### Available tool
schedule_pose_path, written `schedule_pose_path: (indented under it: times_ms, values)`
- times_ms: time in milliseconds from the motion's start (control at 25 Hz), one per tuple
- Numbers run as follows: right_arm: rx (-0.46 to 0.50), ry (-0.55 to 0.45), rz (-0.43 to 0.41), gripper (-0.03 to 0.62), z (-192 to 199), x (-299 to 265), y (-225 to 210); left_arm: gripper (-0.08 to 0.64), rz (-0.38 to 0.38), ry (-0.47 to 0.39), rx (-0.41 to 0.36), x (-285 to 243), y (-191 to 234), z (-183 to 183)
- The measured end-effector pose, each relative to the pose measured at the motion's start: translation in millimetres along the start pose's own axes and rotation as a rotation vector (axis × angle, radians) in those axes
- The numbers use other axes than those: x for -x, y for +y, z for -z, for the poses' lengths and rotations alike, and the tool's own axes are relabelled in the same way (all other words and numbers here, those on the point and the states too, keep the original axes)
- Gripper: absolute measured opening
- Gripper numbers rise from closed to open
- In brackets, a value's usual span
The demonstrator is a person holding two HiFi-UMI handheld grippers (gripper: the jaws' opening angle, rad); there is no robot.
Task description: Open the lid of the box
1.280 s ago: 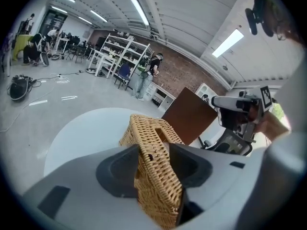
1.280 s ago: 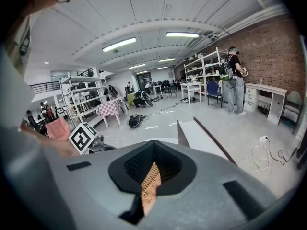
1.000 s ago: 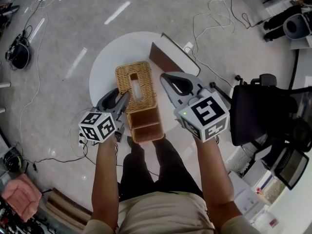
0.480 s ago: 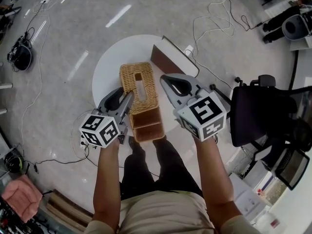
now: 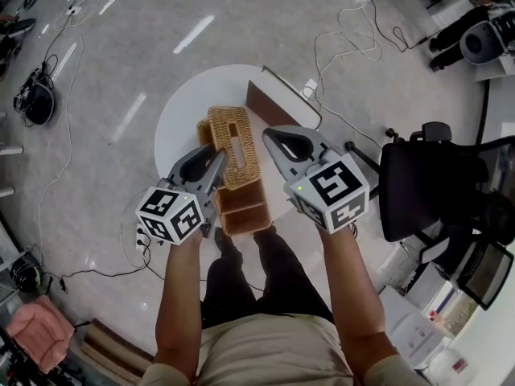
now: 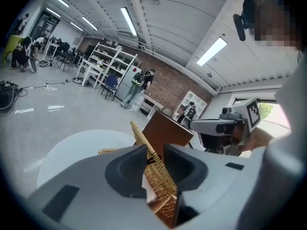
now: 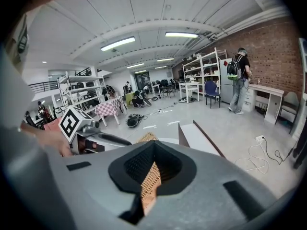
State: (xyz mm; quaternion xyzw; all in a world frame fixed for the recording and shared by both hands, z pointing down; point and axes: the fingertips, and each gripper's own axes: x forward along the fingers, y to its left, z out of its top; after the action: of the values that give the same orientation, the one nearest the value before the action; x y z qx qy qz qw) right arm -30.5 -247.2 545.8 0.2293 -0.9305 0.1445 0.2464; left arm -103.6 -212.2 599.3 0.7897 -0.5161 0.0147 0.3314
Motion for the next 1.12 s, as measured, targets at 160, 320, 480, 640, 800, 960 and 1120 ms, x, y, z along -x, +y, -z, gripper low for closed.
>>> schedule_pose_path:
  times_ms: [160,320,480,640,800,960,1120]
  values:
    - [-0.006,-0.006,0.012,-0.006,-3,5,-3,0.103,0.027,0.002,-0.016,-5,-12,-6]
    - [-0.010,-0.013,0.026,-0.006,-5,12,-7,0.103,0.052,0.008,-0.031,-11,-25,-10]
    - [-0.014,-0.005,0.041,-0.006,-3,18,-15,0.104,0.073,0.017,-0.044,-20,-36,-14]
    - [-0.019,-0.012,0.055,-0.006,-6,23,-21,0.104,0.087,0.034,-0.064,-28,-46,-15]
    - [-0.026,-0.010,0.070,-0.006,-5,30,-30,0.104,0.094,0.055,-0.090,-37,-57,-15]
    - [-0.035,-0.013,0.081,-0.006,-4,34,-38,0.104,0.102,0.067,-0.104,-46,-65,-15]
    - [-0.043,-0.013,0.091,-0.006,-2,39,-44,0.104,0.106,0.080,-0.118,-54,-73,-14]
